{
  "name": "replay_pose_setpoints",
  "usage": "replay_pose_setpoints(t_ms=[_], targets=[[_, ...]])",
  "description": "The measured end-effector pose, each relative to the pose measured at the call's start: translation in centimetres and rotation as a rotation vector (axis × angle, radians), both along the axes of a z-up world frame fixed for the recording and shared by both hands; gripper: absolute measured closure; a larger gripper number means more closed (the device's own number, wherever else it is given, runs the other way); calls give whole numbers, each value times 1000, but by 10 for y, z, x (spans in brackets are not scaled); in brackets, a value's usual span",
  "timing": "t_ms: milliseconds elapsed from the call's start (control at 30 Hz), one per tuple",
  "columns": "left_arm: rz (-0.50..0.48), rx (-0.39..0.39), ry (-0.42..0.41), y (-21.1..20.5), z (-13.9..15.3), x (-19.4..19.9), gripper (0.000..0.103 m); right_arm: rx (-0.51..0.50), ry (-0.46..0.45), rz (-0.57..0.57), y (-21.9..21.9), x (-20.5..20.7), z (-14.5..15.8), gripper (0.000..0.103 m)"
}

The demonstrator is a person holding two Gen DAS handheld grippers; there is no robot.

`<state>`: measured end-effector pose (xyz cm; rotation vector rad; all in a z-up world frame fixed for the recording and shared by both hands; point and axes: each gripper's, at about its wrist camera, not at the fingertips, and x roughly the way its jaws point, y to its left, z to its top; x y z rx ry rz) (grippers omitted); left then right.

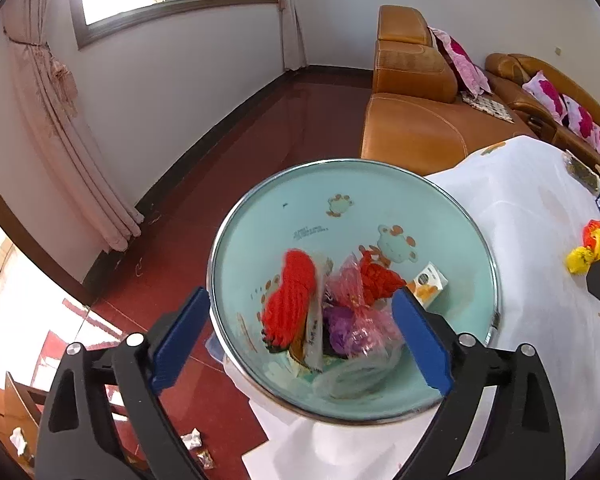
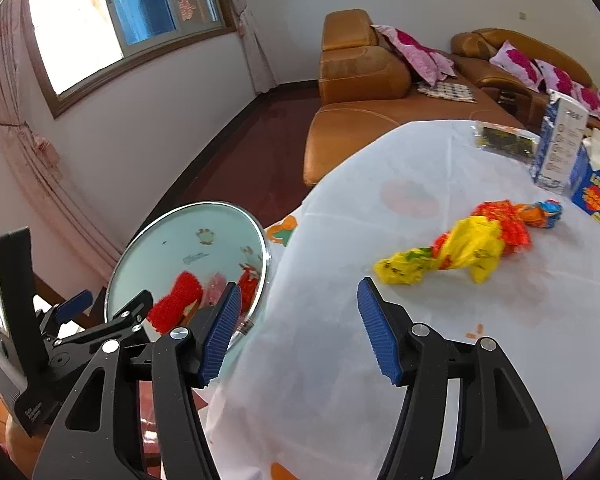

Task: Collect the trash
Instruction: 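Move both grippers back over the table toward the yellow and red wrappers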

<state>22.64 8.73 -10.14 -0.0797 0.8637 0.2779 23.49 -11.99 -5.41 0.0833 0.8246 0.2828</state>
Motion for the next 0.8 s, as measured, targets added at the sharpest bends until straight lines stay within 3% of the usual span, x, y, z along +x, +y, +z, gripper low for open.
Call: replay_pose_setpoints(t_ms=[500, 800], targets=[[-99, 30, -33, -50, 21, -16, 6, -15, -31, -107, -51, -18, 15, 36], [-212, 53, -57, -93, 31, -15, 6, -26, -37, -204, -93, -24, 14, 36]])
